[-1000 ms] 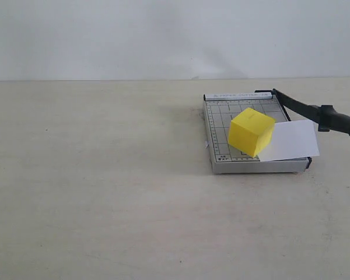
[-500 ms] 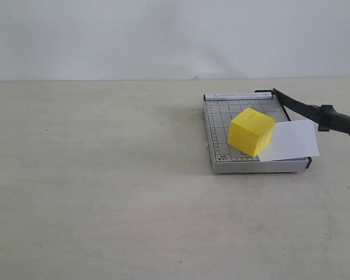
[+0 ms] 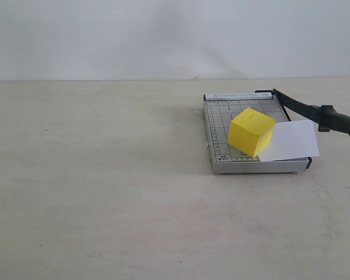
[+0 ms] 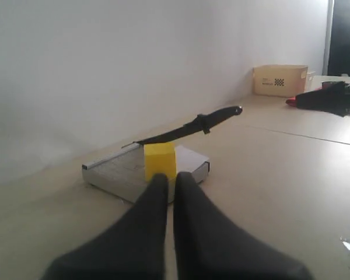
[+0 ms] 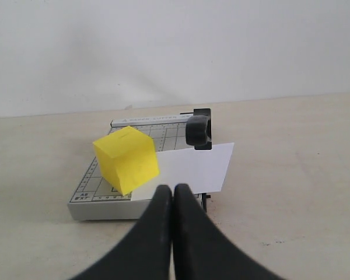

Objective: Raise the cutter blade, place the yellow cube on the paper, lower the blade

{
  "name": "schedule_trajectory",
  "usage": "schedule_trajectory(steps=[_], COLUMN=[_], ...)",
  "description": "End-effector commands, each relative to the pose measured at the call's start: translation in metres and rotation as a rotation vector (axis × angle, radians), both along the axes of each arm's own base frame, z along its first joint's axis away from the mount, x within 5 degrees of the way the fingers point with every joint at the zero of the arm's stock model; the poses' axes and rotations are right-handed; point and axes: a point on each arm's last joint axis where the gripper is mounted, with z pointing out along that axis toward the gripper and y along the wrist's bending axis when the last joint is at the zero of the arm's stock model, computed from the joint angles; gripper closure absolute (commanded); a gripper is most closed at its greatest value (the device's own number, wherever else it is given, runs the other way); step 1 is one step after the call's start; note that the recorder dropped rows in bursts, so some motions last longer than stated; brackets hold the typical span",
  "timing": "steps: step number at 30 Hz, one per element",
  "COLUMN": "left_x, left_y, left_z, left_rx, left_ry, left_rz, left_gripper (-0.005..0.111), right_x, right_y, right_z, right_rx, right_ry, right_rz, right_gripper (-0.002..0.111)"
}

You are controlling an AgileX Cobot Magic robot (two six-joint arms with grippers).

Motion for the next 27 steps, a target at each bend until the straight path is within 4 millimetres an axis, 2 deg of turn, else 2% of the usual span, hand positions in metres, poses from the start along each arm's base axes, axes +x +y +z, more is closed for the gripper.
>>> schedule_trajectory(steps=[1,6,17,22,27], left_x=[0.002,0.005,0.005,0.005,0.006], left_y=[0.0,0.003,0.003,0.003,0.004], left_z=[-0.007,-0.007,-0.008,-0.018,-0.02], left_rx=[-0.006,0.002,-0.003,-0.097,-0.076], left_ry=[0.036,0.025,0.042,0.292,0.31], left_rz=[0.032,0.102,0.103,0.1,0.13], left_gripper=[0.102,0.102,0.102,0.102,0.102], right_x=[0.0,0.0,0.0,0.0,0.0], right_y=[0.0,0.0,0.0,0.0,0.0], right_z=[0.001,0.001,0.001,0.001,0.001], right_rx=[-0.012,-0.012,-0.012,-0.012,-0.012], right_ry=[-0.008,-0.008,-0.008,-0.008,-0.008], right_rz=[0.0,0.0,0.0,0.0,0.0], right_gripper=[0.108,0.108,0.108,0.108,0.108])
